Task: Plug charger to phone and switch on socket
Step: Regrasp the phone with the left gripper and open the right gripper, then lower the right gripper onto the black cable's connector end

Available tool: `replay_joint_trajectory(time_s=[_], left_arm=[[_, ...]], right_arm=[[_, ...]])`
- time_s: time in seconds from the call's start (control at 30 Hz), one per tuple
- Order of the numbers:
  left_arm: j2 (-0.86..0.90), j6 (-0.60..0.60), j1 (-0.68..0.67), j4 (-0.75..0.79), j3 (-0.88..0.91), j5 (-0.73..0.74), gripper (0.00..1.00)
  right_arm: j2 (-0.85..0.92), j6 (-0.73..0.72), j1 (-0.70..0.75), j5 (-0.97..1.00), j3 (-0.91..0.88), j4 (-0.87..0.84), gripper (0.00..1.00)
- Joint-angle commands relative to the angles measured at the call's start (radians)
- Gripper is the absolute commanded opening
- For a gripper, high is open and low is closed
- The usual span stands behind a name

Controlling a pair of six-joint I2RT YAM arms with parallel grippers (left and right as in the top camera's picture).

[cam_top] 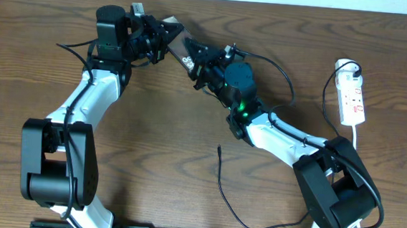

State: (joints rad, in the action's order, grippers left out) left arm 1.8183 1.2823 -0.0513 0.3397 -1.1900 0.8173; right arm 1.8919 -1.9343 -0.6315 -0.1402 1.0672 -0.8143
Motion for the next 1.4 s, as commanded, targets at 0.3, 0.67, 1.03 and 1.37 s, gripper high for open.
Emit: replay_joint_trajectory(time_s=[0.3, 0.67, 1.03, 1.37], left_arm=[[-0.014, -0.013, 0.088, 0.006, -0.010, 0.005, 0.07], [-0.014, -0.013, 0.360, 0.054, -0.010, 0.242, 0.07], [-0.014, -0.252, 0.471, 0.070, -0.010, 0.677, 0.07], [-0.014, -0.281, 0.470, 0.071, -0.010, 0.686, 0.07]], right_arm=[[-0.006, 0.002, -0.017, -0.016, 0.020, -0.005, 0.99], [-0.006, 0.518, -0.014, -0.114, 0.020, -0.028, 0.99], [-0.006, 0.907, 0.048, -0.477, 0.103, 0.213, 0.99], [-0.006, 1.359, 0.045, -0.317, 0.435, 1.386, 0.99]])
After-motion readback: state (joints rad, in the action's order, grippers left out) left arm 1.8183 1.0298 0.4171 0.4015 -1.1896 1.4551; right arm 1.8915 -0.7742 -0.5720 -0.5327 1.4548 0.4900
